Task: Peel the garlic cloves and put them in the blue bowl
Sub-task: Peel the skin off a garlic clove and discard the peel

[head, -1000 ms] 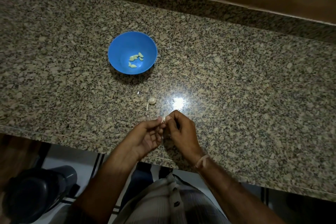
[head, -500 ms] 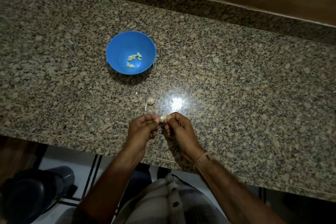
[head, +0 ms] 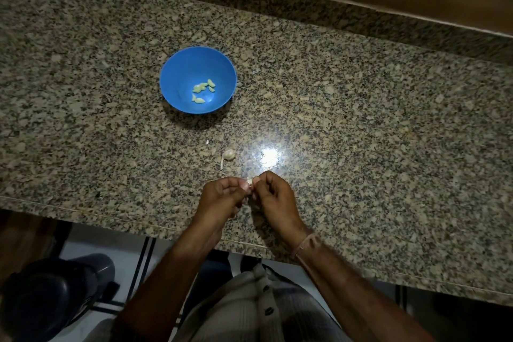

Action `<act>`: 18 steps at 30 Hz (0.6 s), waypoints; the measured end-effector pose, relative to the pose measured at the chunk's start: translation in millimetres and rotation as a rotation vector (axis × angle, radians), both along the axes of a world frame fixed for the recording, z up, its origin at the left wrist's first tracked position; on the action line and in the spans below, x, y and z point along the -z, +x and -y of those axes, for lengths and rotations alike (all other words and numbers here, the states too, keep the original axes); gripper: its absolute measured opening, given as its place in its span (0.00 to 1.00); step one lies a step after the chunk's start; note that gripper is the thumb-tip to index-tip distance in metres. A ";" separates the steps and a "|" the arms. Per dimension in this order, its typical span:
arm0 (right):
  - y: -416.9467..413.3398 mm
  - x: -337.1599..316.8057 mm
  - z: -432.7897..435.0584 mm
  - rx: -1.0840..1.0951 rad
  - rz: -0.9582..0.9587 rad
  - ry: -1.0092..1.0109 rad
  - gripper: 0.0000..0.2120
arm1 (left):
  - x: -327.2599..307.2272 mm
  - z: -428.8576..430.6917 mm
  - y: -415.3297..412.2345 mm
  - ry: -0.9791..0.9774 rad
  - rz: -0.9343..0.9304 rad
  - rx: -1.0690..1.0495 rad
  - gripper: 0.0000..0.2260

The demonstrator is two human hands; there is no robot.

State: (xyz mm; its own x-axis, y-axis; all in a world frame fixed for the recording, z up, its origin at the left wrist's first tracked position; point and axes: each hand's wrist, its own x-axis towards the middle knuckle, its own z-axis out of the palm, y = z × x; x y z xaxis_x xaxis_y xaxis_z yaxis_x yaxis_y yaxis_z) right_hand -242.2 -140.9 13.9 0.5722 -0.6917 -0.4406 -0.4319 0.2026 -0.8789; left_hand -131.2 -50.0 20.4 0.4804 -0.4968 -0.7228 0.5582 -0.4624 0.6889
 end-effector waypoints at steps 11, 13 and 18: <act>0.9 2.5 -0.1 -0.135 -0.063 -0.426 0.12 | -1.1 -1.1 -9.9 0.043 0.328 0.037 0.03; 3.4 -3.2 1.3 -0.080 -0.084 -0.291 0.12 | -0.2 -1.2 -8.7 0.008 0.321 0.008 0.02; 8.3 -12.7 3.0 -0.073 -0.053 0.169 0.12 | -1.7 -5.0 -4.4 0.044 0.660 0.139 0.04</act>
State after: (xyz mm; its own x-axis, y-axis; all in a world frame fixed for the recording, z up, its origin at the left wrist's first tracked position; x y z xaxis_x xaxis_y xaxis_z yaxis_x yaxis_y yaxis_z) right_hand -233.8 -143.8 26.6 0.5912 -0.5624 -0.5780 -0.4959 0.3118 -0.8105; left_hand -135.6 -45.0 22.1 0.7619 -0.5627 -0.3207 -0.0396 -0.5348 0.8441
